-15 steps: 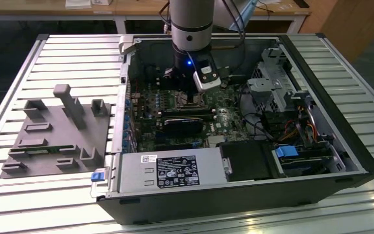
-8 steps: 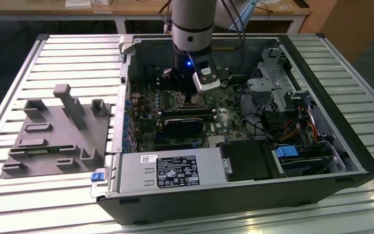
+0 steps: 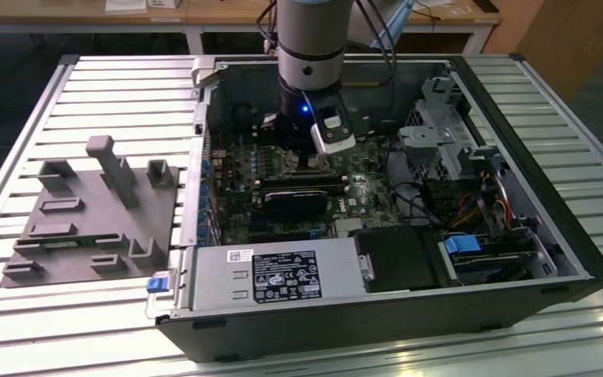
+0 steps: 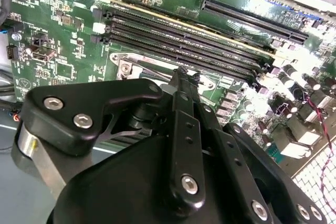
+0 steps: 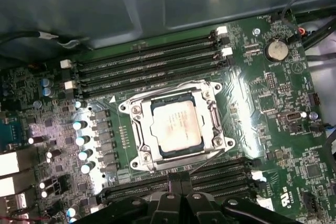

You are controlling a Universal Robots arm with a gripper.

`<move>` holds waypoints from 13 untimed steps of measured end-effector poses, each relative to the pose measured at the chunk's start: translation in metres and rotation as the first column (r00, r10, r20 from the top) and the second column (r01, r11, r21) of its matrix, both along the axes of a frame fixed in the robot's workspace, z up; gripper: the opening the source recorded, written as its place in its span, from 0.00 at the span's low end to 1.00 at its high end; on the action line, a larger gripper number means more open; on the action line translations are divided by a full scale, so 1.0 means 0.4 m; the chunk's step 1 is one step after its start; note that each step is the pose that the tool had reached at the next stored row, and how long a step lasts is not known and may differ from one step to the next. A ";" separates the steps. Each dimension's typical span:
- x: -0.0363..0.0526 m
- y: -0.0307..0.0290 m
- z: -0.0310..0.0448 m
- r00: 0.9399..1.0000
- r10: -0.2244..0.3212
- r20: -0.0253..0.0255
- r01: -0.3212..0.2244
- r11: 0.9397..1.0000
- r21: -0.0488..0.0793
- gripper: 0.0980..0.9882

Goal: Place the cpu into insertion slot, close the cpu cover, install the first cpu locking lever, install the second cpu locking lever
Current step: 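Install the second cpu locking lever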

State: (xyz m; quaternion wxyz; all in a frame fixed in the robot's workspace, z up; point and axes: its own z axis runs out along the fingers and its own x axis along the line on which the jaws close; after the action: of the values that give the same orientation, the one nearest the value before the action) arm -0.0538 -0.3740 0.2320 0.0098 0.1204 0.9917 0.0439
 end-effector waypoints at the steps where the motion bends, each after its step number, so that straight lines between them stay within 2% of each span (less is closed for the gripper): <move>1: 0.000 -0.003 -0.001 1.000 0.000 0.000 0.000 1.000 0.010 0.00; 7: -0.005 -0.022 -0.008 1.000 0.000 0.000 0.000 0.997 0.076 0.00; 10: -0.008 -0.035 -0.012 1.000 0.000 0.000 0.000 0.995 0.100 0.00; 13: -0.012 -0.050 -0.018 1.000 0.000 0.000 0.000 0.993 0.118 0.00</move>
State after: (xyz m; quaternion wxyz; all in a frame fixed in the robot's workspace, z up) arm -0.0584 -0.3939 0.2248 0.0026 0.1208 0.9874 0.1026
